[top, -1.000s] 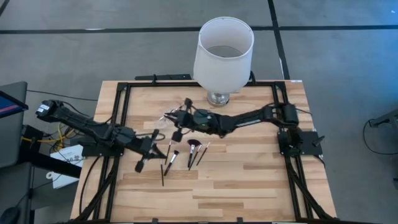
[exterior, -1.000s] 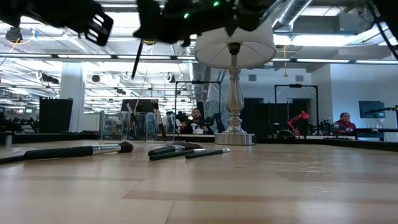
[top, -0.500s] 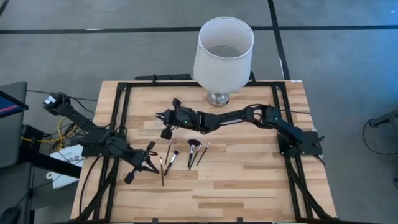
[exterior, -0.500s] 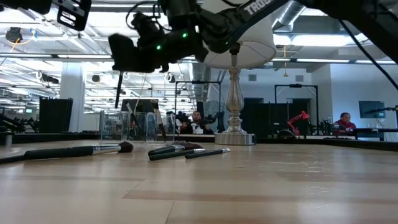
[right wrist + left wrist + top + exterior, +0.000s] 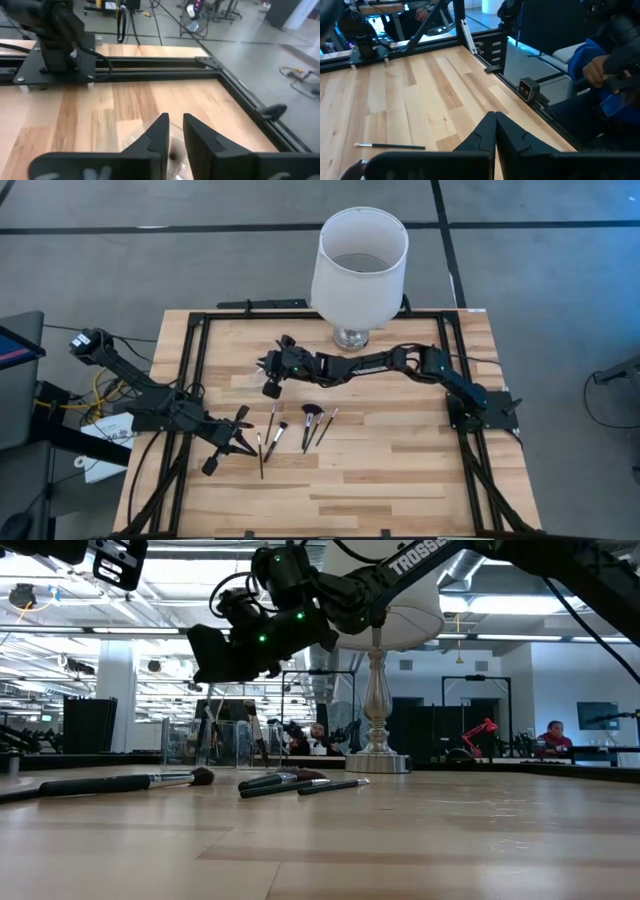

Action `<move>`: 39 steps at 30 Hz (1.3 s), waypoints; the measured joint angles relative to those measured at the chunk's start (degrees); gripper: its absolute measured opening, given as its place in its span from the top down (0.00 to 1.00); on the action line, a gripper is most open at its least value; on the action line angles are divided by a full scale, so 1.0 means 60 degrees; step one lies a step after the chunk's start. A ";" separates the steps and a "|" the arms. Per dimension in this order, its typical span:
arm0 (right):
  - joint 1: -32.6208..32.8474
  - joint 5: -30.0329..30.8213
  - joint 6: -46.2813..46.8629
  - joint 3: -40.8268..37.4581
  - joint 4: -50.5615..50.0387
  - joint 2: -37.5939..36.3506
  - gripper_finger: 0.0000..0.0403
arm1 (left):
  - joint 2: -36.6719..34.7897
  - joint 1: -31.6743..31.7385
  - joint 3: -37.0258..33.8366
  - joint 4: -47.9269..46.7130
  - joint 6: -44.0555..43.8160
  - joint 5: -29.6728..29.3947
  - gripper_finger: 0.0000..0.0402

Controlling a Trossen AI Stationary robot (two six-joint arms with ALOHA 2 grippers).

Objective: Put items in baskets/containers
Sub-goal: Put the black powder brush into the transparent organizer, then put the black eyeshadow brush into the transparent organizer

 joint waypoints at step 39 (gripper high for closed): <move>0.1737 -0.2204 0.0121 -0.2725 -0.9436 -0.7096 0.79 | 0.3256 0.2627 0.0011 0.1737 -0.1577 -0.0737 0.63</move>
